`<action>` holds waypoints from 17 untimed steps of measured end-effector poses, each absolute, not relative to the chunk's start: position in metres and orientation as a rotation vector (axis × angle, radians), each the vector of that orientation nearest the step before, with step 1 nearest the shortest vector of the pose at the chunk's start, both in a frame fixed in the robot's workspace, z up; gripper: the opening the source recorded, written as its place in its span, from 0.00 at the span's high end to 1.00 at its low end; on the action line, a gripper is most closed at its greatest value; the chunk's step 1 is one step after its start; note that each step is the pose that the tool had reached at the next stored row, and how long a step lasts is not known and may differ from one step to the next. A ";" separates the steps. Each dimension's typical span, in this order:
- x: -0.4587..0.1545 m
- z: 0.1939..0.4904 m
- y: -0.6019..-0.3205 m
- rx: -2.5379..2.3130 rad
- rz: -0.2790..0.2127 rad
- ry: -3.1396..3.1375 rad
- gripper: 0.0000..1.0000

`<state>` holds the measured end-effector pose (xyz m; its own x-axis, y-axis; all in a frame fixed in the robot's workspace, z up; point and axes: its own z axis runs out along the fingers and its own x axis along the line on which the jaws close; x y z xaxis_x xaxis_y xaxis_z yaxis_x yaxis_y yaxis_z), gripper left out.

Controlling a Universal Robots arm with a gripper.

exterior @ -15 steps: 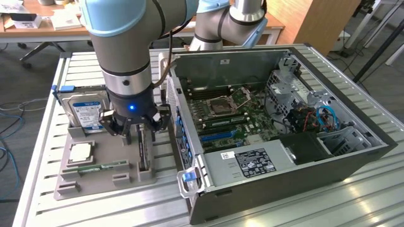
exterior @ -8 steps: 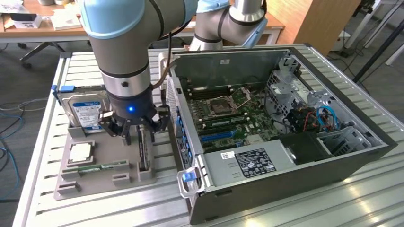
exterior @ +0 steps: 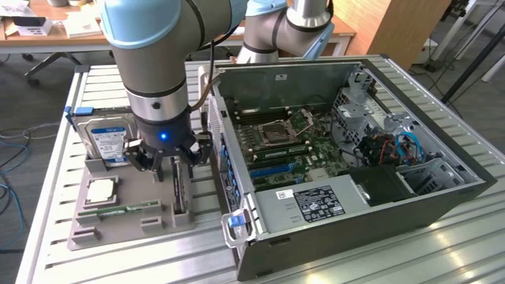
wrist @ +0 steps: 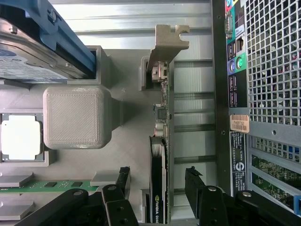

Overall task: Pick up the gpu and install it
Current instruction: 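Pick up the gpu and move the gpu toward the slot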

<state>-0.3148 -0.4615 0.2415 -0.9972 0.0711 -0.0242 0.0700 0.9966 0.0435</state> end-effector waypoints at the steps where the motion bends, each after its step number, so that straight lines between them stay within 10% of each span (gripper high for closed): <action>1: -0.315 0.241 -0.462 0.110 0.066 3.113 0.41; 17: -0.315 0.241 -0.462 0.110 0.066 3.113 0.49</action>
